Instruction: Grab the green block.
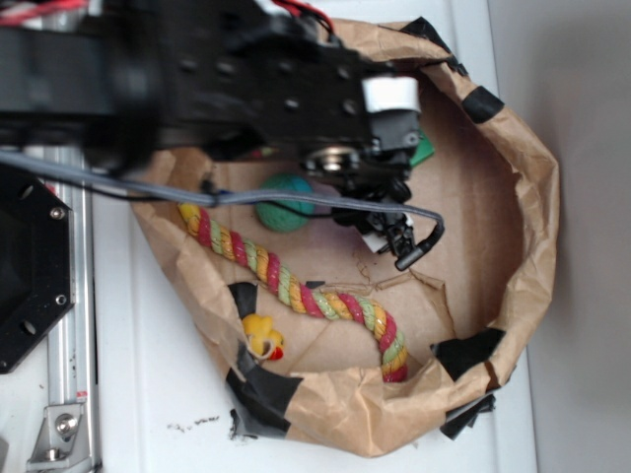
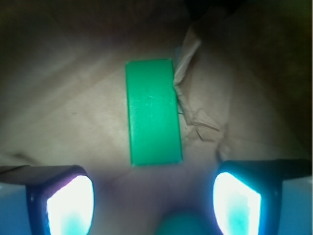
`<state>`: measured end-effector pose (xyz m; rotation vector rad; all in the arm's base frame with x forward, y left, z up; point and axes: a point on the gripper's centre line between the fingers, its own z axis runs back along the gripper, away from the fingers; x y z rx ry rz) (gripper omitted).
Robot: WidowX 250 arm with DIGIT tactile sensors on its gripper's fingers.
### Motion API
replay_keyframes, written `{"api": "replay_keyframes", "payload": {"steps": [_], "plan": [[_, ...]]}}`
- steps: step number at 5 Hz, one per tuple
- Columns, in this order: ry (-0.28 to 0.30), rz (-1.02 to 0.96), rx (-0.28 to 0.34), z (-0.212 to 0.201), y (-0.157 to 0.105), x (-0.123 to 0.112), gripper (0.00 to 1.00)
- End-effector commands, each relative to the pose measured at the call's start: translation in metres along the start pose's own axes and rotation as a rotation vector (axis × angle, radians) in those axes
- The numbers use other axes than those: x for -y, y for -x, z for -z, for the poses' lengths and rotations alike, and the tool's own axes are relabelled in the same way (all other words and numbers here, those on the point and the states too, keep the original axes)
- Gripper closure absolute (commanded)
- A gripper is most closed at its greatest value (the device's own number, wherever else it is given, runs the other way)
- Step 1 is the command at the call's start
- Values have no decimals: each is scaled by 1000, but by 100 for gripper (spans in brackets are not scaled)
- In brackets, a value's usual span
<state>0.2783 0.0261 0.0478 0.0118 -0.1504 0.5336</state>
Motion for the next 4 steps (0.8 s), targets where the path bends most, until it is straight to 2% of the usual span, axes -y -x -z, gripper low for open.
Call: {"api": "replay_keyframes", "payload": {"steps": [1,3,4], "plan": [[103,62,72,18,-38,-5,0],[74,56,72,22,-57,-4,0],[53,53,74,26,-62,-6,94]]}}
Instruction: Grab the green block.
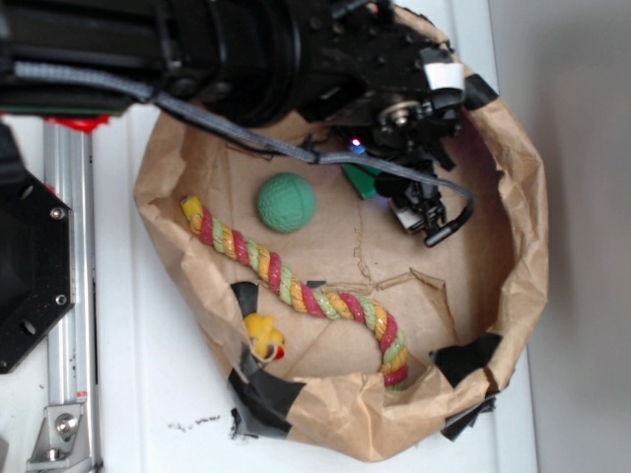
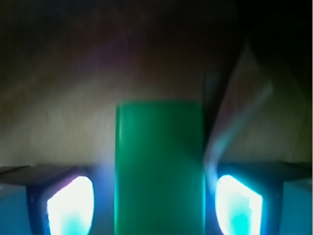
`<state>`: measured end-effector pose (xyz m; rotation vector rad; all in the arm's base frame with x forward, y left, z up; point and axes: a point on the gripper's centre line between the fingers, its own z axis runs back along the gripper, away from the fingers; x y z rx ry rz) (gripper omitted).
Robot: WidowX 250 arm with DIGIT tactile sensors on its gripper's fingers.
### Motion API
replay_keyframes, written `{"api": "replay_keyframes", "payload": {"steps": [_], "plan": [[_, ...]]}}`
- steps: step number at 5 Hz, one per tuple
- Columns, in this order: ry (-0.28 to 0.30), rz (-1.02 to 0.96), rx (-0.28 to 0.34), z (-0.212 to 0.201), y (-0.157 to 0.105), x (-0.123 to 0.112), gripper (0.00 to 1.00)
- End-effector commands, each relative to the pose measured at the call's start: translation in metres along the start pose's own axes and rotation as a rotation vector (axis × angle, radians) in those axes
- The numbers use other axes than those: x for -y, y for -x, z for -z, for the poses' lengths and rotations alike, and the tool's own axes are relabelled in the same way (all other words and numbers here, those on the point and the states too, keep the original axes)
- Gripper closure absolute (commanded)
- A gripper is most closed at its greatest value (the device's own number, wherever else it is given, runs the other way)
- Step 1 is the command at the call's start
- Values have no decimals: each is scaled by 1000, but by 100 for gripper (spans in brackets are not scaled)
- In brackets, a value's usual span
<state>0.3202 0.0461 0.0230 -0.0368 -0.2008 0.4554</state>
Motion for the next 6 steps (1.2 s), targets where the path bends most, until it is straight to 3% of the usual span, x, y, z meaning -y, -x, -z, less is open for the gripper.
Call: {"api": "replay_keyframes", "payload": {"steps": [1,3,4,5,6], "plan": [[-48,-15,29,-2,-17,-11,100],[-52,53,69,-21,-6,-5,100],[-13,130,63,-51,6,3,100],[112,250,38,-104,24,33,100],[71,330,1,-150,26,58,100]]}}
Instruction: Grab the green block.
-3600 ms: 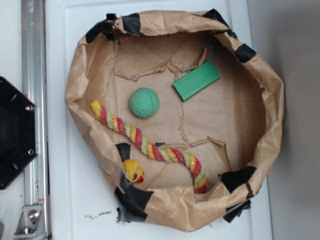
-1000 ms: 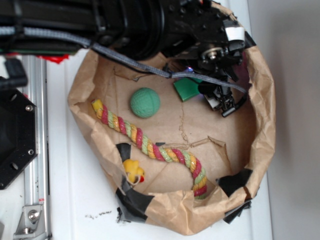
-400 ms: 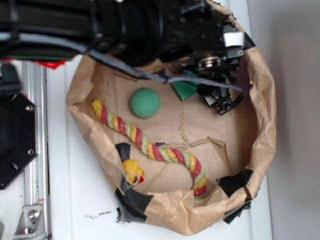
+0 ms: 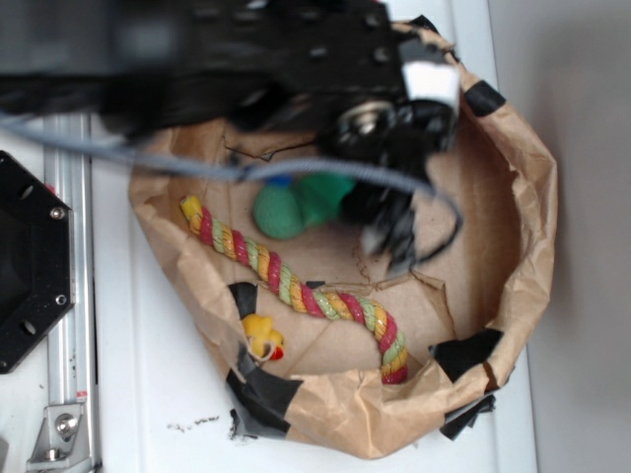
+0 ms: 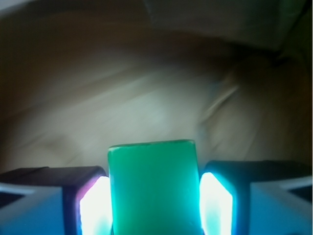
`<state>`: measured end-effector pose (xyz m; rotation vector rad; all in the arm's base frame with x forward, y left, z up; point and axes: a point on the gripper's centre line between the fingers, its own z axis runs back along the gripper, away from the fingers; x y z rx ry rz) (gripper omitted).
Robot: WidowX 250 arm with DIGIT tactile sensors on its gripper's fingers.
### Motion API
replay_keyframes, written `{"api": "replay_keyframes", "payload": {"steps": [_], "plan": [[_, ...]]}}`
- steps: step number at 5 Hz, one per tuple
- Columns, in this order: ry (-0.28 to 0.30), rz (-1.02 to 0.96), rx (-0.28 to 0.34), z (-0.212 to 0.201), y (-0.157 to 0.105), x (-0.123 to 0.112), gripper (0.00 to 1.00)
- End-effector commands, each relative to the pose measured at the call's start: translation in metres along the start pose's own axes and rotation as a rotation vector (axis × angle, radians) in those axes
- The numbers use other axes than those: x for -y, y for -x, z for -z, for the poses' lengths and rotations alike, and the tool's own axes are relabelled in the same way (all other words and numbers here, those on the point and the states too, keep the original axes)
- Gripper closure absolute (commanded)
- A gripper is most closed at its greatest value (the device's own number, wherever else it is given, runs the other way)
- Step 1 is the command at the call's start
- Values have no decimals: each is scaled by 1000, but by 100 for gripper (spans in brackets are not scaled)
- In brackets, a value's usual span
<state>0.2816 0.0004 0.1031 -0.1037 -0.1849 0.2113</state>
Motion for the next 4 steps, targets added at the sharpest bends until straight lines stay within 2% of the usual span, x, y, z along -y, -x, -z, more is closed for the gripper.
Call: {"api": "replay_keyframes", "payload": {"steps": [1,2,4], "plan": [[-105,217,19,-66,-25,31,100],[-135,365,34,-65,-32,29,100],[-120,383,45,-61,-33,31,100]]}}
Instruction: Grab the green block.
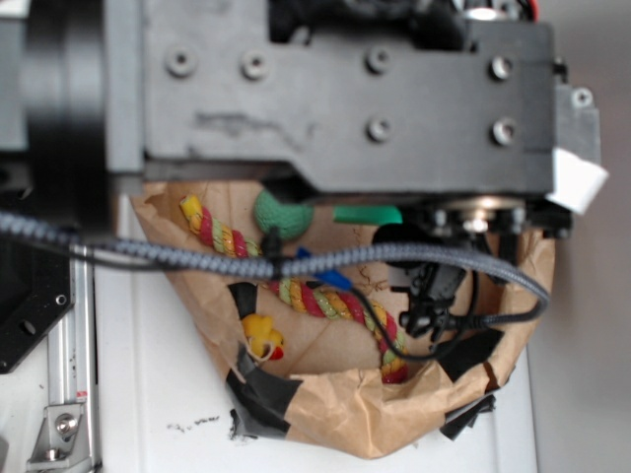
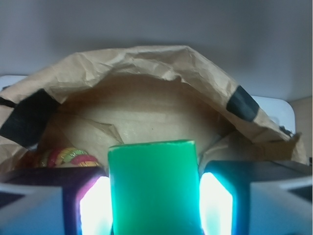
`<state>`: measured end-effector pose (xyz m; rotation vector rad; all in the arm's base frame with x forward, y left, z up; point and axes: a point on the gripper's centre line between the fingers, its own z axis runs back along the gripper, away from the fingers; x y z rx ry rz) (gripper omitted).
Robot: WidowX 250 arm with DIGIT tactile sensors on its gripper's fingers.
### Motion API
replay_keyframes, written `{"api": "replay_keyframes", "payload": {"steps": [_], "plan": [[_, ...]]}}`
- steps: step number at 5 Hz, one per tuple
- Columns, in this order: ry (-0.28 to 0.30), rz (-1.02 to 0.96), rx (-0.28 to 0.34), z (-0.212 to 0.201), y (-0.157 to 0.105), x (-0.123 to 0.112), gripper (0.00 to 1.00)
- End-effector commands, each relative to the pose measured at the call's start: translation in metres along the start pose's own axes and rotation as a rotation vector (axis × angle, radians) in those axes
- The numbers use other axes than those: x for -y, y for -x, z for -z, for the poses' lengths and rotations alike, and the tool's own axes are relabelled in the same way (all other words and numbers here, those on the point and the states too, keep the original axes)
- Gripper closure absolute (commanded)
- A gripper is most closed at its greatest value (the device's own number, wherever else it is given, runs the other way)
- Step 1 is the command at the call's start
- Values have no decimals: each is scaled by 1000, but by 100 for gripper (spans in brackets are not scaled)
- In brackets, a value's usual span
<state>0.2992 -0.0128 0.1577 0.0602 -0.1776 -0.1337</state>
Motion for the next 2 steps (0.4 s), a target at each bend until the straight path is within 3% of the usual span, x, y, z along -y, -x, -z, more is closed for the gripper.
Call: {"api": "replay_keyframes", "payload": {"steps": [1,2], "plan": [[7,19,53,-11,-11,3,100],[15,17,42,-7,-12,5,100]]}}
